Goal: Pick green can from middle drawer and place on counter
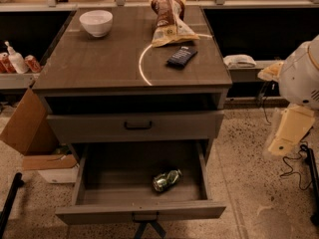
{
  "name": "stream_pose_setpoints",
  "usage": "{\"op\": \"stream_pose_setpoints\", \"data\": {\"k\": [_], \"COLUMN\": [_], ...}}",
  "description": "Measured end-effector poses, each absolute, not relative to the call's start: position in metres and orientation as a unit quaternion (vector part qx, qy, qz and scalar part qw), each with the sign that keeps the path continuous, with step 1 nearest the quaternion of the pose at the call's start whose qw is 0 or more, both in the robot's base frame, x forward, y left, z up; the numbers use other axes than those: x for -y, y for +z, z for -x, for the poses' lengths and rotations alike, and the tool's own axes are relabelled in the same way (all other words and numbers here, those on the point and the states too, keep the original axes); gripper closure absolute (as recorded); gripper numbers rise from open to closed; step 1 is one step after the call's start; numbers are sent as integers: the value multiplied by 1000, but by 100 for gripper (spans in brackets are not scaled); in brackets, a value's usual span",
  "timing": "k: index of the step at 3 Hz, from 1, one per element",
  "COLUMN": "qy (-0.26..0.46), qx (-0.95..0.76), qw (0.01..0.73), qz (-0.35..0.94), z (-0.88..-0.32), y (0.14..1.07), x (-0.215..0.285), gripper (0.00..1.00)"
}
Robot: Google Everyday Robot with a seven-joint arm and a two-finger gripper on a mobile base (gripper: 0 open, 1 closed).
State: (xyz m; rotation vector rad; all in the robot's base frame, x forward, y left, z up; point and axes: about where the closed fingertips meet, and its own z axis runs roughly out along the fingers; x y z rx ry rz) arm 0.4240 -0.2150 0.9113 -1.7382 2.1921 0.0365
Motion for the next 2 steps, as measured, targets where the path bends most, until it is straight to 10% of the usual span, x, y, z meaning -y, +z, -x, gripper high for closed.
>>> {"op": "stream_pose_setpoints", "data": {"k": [2], "qy": [20], "qx": [-761], "qw": [177], "qz": [624], "z": [-424], "y": [895], "x": [212], "gripper": [0]}}
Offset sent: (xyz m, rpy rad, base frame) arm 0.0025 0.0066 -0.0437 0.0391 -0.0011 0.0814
